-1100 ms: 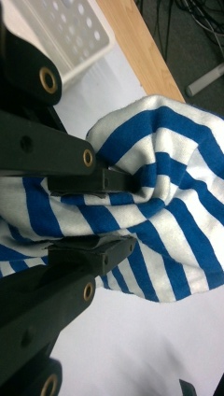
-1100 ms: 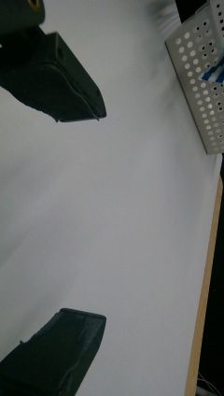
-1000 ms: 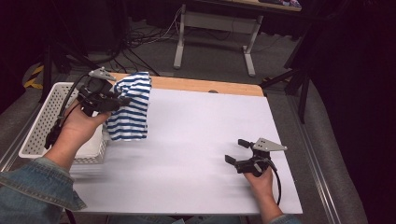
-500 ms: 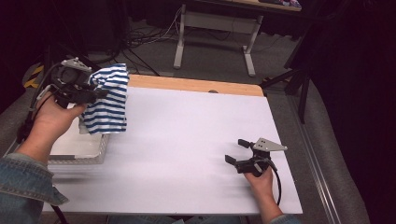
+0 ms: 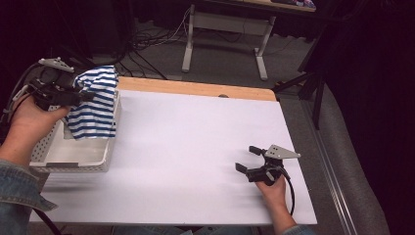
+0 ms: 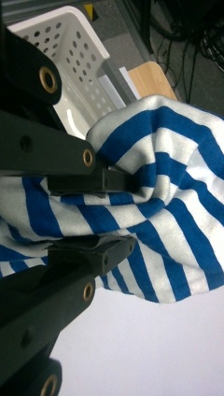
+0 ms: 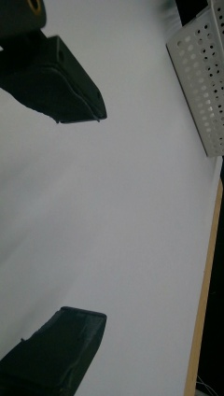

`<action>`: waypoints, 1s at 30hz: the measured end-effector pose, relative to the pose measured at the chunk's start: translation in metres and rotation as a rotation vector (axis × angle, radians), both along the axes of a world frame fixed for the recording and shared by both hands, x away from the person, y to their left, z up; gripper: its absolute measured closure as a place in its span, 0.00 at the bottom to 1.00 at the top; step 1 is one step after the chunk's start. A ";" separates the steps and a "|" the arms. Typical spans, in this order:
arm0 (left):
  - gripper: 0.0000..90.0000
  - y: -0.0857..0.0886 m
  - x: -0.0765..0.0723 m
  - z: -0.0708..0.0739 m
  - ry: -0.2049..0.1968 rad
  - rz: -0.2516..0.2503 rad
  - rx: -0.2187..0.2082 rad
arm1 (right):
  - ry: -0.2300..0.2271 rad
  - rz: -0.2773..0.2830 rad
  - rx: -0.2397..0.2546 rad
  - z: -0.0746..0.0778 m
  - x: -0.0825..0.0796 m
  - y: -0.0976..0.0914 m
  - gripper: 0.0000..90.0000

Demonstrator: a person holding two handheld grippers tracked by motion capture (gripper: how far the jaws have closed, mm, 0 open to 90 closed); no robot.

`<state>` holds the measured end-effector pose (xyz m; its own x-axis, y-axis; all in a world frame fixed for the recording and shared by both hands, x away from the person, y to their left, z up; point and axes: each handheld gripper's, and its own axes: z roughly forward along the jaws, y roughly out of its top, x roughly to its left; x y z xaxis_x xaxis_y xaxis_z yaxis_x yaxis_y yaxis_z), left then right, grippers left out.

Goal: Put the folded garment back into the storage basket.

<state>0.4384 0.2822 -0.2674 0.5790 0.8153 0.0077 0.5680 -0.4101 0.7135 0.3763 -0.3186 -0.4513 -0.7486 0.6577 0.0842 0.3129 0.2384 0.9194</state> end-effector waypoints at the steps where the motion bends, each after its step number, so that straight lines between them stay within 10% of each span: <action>1: 0.79 0.004 0.000 0.000 0.005 -0.003 0.008 | 0.000 0.001 0.000 0.000 0.000 0.000 0.05; 30: 0.79 0.034 0.011 -0.071 0.164 0.005 0.013 | -0.008 0.011 -0.002 0.000 -0.001 0.001 0.04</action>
